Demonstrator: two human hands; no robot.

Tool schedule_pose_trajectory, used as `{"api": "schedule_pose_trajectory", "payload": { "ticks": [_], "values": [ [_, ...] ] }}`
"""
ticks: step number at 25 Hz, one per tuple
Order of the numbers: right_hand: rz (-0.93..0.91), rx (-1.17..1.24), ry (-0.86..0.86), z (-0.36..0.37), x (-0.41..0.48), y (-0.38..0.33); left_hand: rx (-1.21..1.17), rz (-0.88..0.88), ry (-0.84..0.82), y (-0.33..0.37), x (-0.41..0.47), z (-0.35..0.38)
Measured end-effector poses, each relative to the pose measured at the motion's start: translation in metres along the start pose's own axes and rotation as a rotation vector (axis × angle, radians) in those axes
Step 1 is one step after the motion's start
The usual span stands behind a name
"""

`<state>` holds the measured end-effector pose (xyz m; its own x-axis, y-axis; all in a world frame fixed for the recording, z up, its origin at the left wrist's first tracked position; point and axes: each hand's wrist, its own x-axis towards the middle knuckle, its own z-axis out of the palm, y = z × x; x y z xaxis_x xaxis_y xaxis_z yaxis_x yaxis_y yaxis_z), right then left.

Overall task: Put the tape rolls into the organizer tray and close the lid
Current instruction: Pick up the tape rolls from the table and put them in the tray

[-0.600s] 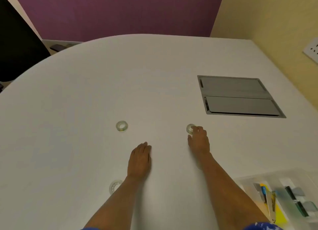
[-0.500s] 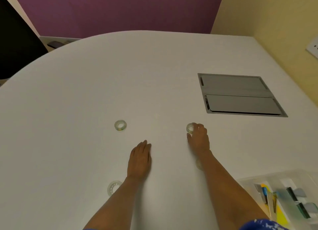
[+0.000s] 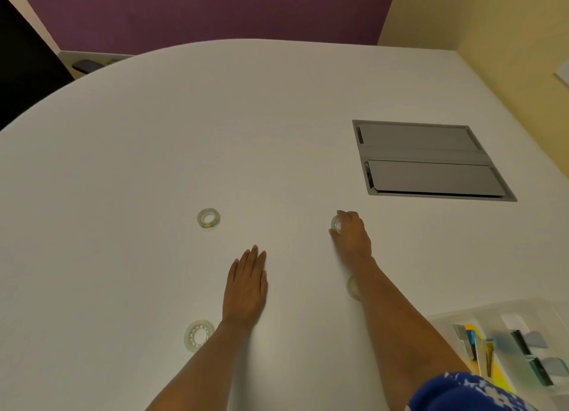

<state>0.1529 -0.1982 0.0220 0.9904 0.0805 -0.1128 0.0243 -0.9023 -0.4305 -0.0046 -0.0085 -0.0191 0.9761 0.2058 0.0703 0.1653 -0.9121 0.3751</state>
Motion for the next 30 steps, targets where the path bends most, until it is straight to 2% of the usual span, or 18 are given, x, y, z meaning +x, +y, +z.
{"api": "schedule_pose_trajectory", "payload": {
  "ticks": [5,12,25,30],
  "values": [
    [0.008,0.142,0.071,-0.024,-0.024,-0.002,-0.006,-0.01,-0.078,0.005,-0.023,-0.001],
    [-0.011,0.219,0.136,-0.062,-0.091,0.015,0.012,-0.046,-0.219,0.019,-0.078,-0.007],
    [0.006,0.154,0.056,-0.099,-0.203,0.103,0.033,-0.099,-0.258,0.066,-0.162,-0.005],
    [0.011,0.072,-0.059,-0.091,-0.218,0.123,0.048,-0.125,-0.239,0.084,-0.179,0.001]
  ]
}}
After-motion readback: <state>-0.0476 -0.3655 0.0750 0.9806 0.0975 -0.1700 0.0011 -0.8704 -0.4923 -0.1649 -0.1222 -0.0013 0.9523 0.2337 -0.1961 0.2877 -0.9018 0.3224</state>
